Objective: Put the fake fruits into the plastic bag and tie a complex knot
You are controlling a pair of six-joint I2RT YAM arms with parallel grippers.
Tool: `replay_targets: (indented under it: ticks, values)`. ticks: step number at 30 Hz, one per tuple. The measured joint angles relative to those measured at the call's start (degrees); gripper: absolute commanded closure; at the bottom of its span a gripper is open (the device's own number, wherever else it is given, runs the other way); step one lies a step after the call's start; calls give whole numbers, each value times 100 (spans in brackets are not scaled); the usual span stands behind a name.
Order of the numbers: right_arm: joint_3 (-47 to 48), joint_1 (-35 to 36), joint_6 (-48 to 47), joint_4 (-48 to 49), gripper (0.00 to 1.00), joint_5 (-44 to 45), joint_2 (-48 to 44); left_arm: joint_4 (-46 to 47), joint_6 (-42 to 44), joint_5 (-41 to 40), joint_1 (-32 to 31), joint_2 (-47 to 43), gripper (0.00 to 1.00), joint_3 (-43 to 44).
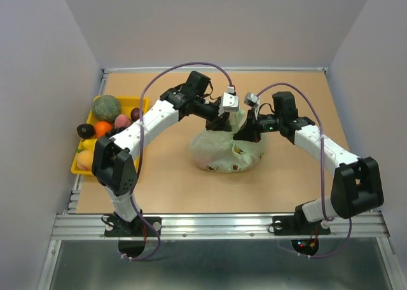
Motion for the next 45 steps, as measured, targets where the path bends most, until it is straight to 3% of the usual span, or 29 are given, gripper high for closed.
replay_targets:
  ticks: [5, 6, 7, 9, 10, 11, 13, 15, 18, 19, 23, 24, 25, 26, 27, 31, 34, 39, 45]
  values:
    - [0, 0, 0, 0, 100, 0, 0, -70, -197, -190, 153, -256, 70, -61]
    - [0, 0, 0, 0, 100, 0, 0, -66, -245, -201, 179, -308, 74, -70]
    - [0, 0, 0, 0, 99, -2, 0, -44, -308, -201, 190, -361, 89, -70]
    - [0, 0, 0, 2, 99, 0, 0, 0, -387, -179, 184, -387, 100, -63]
    - [0, 0, 0, 2, 96, 0, 0, 2, -411, -164, 184, -378, 100, -52]
    - [0, 0, 0, 2, 76, 0, 0, -11, -446, -136, 181, -341, 100, -24]
    - [0, 0, 4, -2, 58, -7, 0, -76, -435, -72, 164, -229, 100, 94]
    - [20, 0, 37, 2, 48, -13, 0, -96, -409, -42, 142, -72, 100, 256]
    - [96, 0, 107, -2, 46, -50, 0, -149, -354, -7, 120, 76, 100, 326]
    - [149, 0, 120, 2, 46, -72, 0, -190, -334, 4, 107, 114, 100, 328]
    - [293, 13, 144, 24, 74, -133, 0, -229, -308, 33, 57, 210, 100, 332]
    - [310, 22, 116, 26, 87, -138, 0, -232, -299, 33, 42, 229, 98, 332]
    - [317, 46, 118, 46, 92, -144, 0, -238, -297, 33, 37, 240, 94, 339]
    - [317, 68, 133, 44, 98, -146, 4, -269, -299, 33, 33, 256, 84, 365]
    - [317, 76, 85, 46, 100, -153, 13, -284, -304, 28, 33, 258, 84, 378]
    - [319, 81, 57, 50, 100, -155, 37, -431, -428, 55, 155, 258, 56, 560]
    - [319, 96, 0, 46, 100, -155, 37, -428, -684, 157, 577, 210, 46, 791]
    - [319, 111, -221, 46, 100, -221, 37, -404, -715, -177, 1375, -111, 37, 868]
    - [319, 111, -605, 46, 100, -348, 37, -782, -343, -254, 1300, 48, 31, 1119]
